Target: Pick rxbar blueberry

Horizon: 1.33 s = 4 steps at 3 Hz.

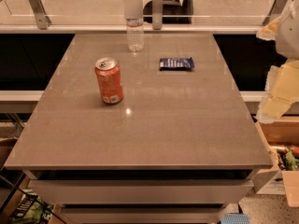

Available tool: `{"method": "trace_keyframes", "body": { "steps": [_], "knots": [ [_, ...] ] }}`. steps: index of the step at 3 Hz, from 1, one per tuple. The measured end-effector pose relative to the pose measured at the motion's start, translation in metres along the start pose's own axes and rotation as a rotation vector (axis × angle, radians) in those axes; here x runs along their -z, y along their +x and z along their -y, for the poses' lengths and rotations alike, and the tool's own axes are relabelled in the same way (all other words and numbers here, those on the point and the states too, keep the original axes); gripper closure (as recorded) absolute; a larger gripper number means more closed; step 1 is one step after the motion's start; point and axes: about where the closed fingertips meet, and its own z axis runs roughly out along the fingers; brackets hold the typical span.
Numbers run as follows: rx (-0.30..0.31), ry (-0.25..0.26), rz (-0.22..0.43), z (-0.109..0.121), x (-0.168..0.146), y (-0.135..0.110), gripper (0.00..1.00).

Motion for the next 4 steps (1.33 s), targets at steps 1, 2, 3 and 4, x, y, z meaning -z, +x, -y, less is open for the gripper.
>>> {"method": "trace_keyframes", "body": {
  "steps": [1,2,3,4],
  "knots": [
    [-0.009,0.014,0.011,0.003,0.002,-0.001,0.00],
    [-0.032,0.036,0.048,0.015,0.000,-0.002,0.00],
    [-0.059,0.063,0.109,0.035,-0.004,-0.001,0.00],
    [-0.068,0.078,0.168,0.056,-0.007,-0.001,0.00]
  ]
}}
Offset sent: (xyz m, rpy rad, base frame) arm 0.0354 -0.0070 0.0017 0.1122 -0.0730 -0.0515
